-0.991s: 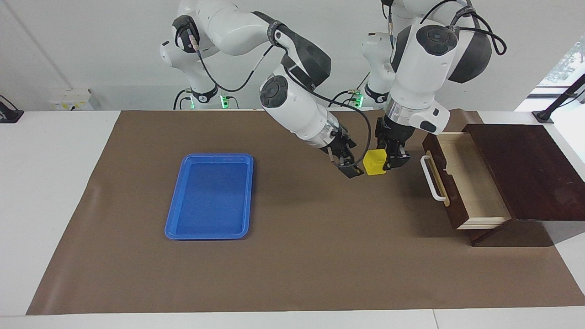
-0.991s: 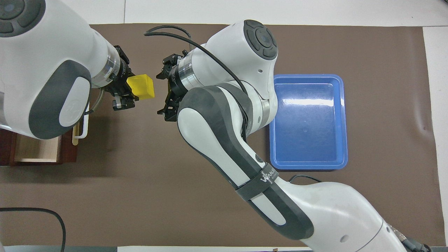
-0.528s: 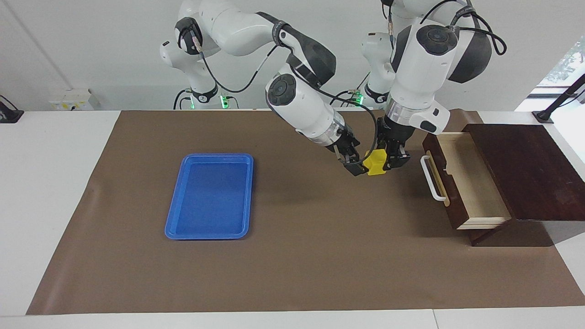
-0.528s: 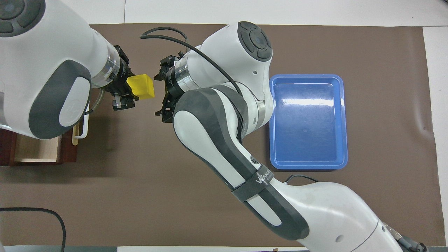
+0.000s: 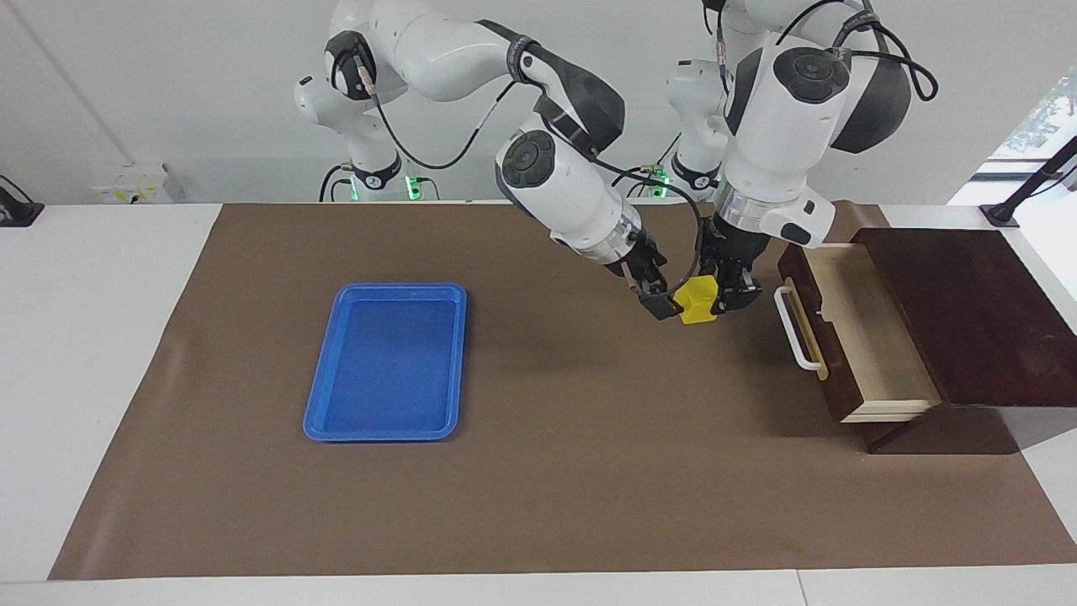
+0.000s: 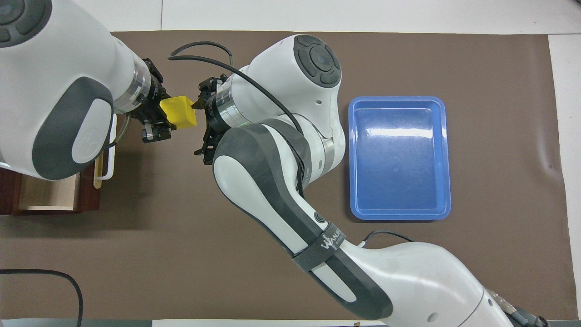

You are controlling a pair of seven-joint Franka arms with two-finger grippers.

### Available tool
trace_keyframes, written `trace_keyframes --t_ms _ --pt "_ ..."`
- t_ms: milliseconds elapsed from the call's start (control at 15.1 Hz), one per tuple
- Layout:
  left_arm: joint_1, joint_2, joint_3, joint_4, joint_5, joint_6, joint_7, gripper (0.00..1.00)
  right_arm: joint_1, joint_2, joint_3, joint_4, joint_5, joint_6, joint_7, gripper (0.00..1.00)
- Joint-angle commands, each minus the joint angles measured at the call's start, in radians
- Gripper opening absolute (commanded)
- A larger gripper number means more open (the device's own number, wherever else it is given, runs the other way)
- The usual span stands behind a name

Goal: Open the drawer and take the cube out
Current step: 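Grasp the yellow cube with the right gripper and open the left gripper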

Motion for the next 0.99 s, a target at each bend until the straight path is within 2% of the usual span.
trace_keyframes --t_ms 0,264,925 --pt "-0.012 -0.021 0.003 -0.024 -0.015 0.019 -0.002 0.0 -0.006 0.032 0.008 0.043 -0.016 0.006 0.019 1.0" --pt "-0.011 -0.021 0.003 -0.022 -0.015 0.017 0.001 0.0 -0.024 0.069 0.009 0.128 -0.016 -0.017 0.021 1.0" --pt "-0.012 -0.021 0.001 -0.024 -0.015 0.013 -0.004 0.0 -0.012 0.08 0.019 0.137 -0.015 0.006 0.024 1.0"
